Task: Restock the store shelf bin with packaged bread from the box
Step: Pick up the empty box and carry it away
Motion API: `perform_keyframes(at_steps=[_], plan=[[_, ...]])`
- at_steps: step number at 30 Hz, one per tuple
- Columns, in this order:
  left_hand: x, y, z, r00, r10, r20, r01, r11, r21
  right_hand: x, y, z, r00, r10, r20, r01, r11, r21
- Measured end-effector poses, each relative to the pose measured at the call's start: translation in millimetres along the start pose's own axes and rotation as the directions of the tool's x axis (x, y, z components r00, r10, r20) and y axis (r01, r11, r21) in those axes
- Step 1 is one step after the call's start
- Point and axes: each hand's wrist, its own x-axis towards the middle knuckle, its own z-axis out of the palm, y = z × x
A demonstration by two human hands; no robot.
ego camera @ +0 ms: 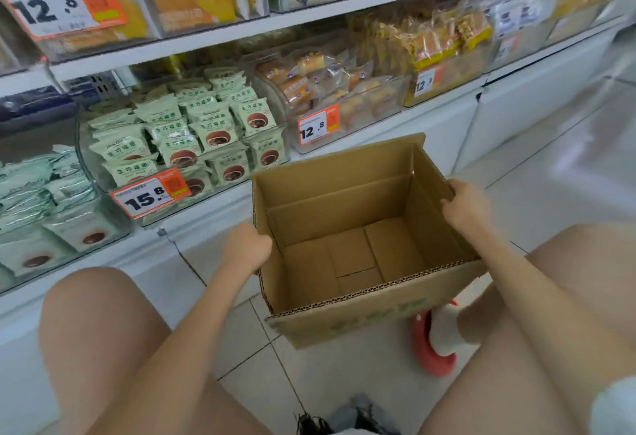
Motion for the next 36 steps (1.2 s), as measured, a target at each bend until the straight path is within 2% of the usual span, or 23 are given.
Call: perform_keyframes(at_steps=[6, 11, 15, 18, 21, 30, 33, 36], plan=[[14, 93, -6, 0.98, 0.2, 0.004, -0.2, 0.977, 0.076, 5, 38, -77, 0.979, 0.14, -0.15, -0.12, 0.984, 0.131], [19, 157, -8, 0.943, 0.332, 0.015, -0.329, 0.926, 0.185, 8, 59, -112, 0.953, 0.24, -0.185, -0.204, 0.959, 0.194], [33, 216, -3, 0.895, 0.445, 0.037, -0.445, 0.881, 0.162, 24, 89, -126, 0.899, 0.314, -0.306, -0.272, 0.947, 0.171], [37, 273, 26, 0.85, 0.525, 0.047, -0.523, 0.829, 0.197, 45, 116, -139, 0.849, 0.357, -0.39, -0.34, 0.933, 0.115], [58, 327, 72, 0.837, 0.539, 0.092, -0.545, 0.807, 0.226, 79, 151, -135, 0.806, 0.408, -0.429, -0.403, 0.909, 0.108], [174, 469, 262, 0.838, 0.493, 0.236, -0.543, 0.798, 0.26, 228, 294, -84, 0.696, 0.599, -0.396, -0.6, 0.788, 0.136], [190, 506, 285, 0.82, 0.493, 0.293, -0.563, 0.787, 0.251, 256, 300, -94, 0.658, 0.629, -0.414, -0.63, 0.761, 0.156], [192, 542, 274, 0.824, 0.479, 0.302, -0.554, 0.793, 0.255, 275, 286, -135, 0.652, 0.658, -0.377, -0.655, 0.739, 0.159]])
